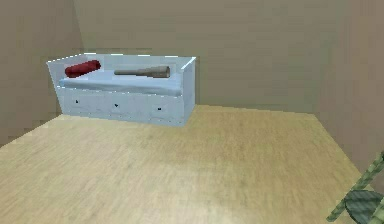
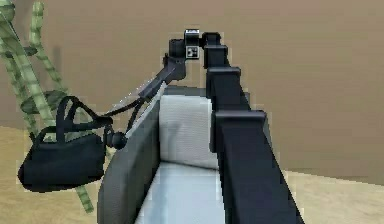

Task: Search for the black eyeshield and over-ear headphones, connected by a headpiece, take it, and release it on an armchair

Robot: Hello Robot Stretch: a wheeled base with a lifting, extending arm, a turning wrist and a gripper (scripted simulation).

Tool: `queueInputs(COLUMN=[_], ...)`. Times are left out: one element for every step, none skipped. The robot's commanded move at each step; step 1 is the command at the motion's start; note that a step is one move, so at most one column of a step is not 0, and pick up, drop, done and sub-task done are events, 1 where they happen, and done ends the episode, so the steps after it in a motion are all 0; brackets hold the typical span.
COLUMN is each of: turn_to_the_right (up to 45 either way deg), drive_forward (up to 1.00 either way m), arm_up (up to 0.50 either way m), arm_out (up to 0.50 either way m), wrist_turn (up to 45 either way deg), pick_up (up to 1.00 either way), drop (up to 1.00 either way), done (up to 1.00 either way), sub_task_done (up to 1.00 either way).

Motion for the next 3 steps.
queueInputs(turn_to_the_right=[0.0,0.0,0.0], drive_forward=[0.0,0.0,0.0], arm_up=[0.0,0.0,0.0], arm_out=[0.0,0.0,0.0], wrist_turn=[45.0,45.0,36.0], pick_up=[0.0,0.0,0.0], drop=[0.0,0.0,0.0], done=[0.0,0.0,0.0], sub_task_done=[0.0,0.0,0.0])
